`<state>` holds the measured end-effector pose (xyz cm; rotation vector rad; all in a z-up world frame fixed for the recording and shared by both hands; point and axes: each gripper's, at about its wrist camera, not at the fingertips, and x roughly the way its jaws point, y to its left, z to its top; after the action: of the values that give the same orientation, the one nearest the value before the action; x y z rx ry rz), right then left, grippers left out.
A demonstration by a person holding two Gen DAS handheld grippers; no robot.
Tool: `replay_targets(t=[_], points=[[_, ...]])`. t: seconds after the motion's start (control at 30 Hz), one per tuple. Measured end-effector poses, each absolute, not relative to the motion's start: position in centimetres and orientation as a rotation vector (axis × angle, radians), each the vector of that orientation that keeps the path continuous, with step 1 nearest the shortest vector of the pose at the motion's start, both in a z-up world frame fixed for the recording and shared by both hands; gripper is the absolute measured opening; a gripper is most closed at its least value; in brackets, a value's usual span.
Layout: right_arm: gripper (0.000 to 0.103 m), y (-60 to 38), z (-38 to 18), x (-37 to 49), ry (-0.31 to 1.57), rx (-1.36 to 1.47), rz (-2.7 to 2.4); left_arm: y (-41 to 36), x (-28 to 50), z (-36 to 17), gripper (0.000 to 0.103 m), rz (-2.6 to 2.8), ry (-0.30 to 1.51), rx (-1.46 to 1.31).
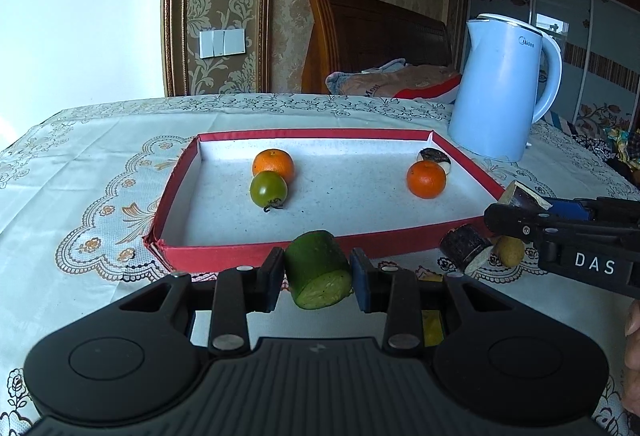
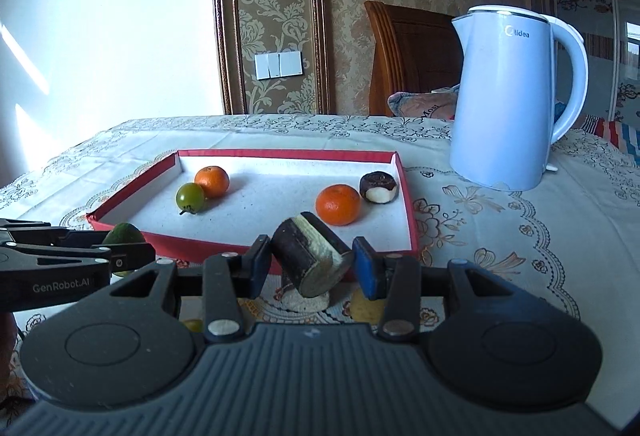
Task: Organize fruits
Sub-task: 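Carry the cucumber piece into the tray with the left gripper while the right carries the sugarcane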
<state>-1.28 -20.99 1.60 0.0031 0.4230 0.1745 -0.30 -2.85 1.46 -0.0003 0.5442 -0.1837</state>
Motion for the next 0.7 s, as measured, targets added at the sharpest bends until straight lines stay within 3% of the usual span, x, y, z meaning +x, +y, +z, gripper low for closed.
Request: replay_targets(t=[0.7], points=[[0.042,-20.3,1.7,4.3,0.438,0.033,0.077,-3.7,5.0,1.9,0.035,-0.112,0.561,-0.036]])
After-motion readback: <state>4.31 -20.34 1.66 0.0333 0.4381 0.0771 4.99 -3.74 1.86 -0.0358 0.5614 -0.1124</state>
